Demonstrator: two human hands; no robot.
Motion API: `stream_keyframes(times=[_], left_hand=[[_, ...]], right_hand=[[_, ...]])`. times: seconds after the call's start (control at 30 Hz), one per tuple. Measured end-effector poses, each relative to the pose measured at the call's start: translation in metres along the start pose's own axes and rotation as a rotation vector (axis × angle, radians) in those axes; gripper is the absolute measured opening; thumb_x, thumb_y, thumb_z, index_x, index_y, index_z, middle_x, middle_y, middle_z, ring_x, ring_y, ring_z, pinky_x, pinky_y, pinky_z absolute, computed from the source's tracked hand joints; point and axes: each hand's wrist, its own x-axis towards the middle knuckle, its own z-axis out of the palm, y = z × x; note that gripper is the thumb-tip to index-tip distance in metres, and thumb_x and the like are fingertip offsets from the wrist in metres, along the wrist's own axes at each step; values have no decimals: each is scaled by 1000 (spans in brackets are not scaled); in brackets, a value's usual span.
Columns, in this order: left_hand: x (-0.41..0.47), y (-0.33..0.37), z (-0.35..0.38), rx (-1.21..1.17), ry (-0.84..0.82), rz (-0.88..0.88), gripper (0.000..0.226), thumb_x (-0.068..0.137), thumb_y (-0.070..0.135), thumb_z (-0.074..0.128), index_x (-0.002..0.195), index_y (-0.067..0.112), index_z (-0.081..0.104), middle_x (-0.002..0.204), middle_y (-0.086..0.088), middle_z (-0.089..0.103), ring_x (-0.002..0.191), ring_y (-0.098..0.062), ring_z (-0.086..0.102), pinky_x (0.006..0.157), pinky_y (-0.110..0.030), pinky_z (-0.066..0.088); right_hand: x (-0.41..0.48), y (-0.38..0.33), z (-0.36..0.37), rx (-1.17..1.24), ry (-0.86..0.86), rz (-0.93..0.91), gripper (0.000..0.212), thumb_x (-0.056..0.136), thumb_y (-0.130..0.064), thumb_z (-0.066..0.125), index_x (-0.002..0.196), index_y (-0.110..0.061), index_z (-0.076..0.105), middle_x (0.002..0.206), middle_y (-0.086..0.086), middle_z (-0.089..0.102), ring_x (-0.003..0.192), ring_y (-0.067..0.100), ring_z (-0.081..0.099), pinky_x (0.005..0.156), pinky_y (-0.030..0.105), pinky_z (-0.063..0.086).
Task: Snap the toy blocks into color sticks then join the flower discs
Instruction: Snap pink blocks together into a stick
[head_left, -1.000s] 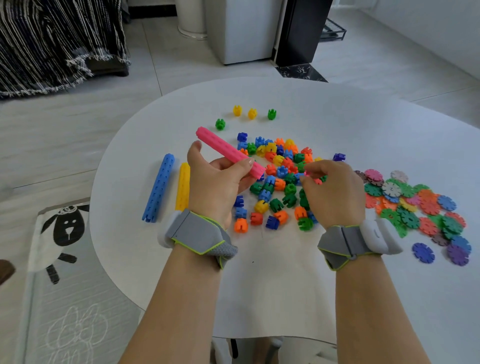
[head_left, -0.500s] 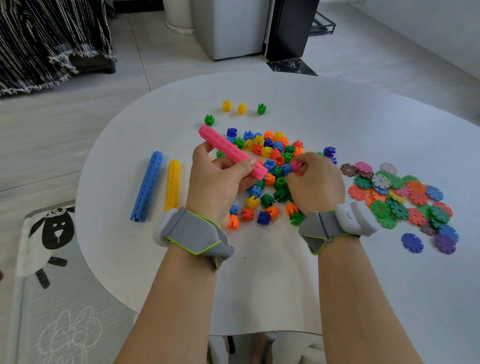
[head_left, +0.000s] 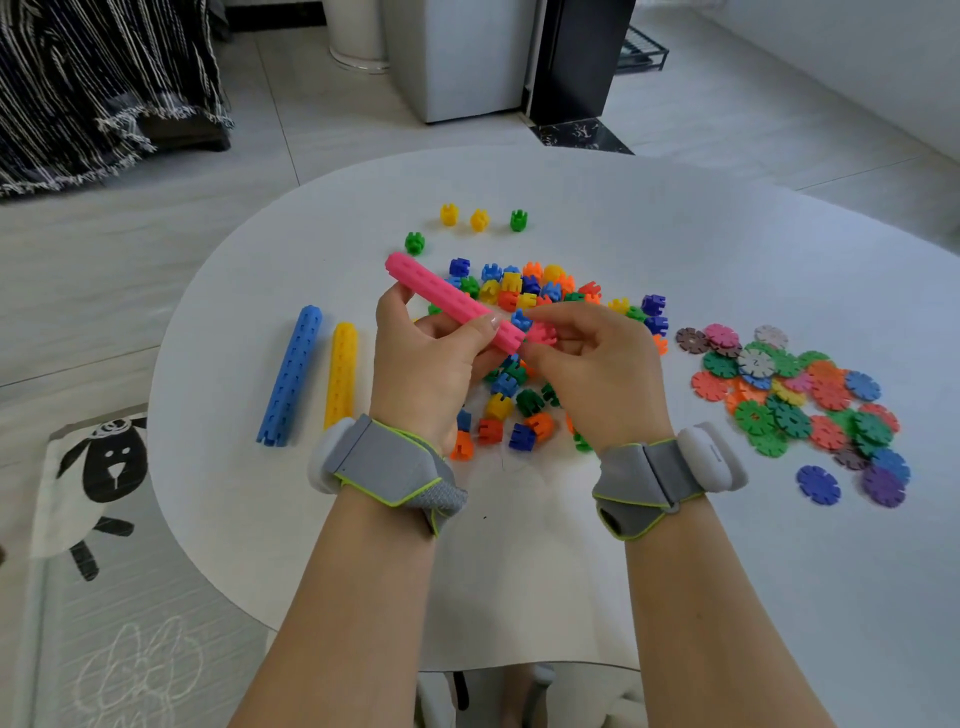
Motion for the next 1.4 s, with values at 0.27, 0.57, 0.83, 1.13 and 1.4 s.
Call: stream_keyframes(times=[0.27,0.57,0.83,1.13,1.4], left_hand=[[4,5,-5,-64,77,18,66,83,-7,61,136,15,31,85,-9,63,72,-20,68,65,-28,58],[5,8,-10,-67,44,-3,65,84,-5,62,137,16,31,83,-9,65,77,-24,69,67,-30,58],[5,9,-13,-78,65,-10,67,84,-6,61,139,16,30,81,-8,66,68,-20,70,62,-28,57],[5,12,-17,-69,61,-15,64,85,-3,61,138,18,32,84,-7,66,65,-16,70,58,-25,55],[5,13,-19,-29,41,-31,66,86,-2,61,141,20,31,82,-6,66,64,-15,70,59,-25,56]], right_hand=[[-8,-3,1,187,-76,51,22,78,-3,73,90,-21,71,85,1,73,74,15,71,78,38,59],[-12,-9,3,229,-70,18,19,76,-3,76,83,-18,67,81,0,73,73,11,71,74,29,59],[-12,-10,7,133,-61,-47,19,76,-4,76,84,-21,71,80,-10,72,73,4,69,76,22,57],[-13,-12,12,59,-59,-68,17,77,-11,76,86,-24,71,77,-15,69,70,1,68,78,26,57],[-13,-11,11,40,-65,-103,16,77,-10,76,86,-23,71,76,-17,68,70,1,68,75,22,57]])
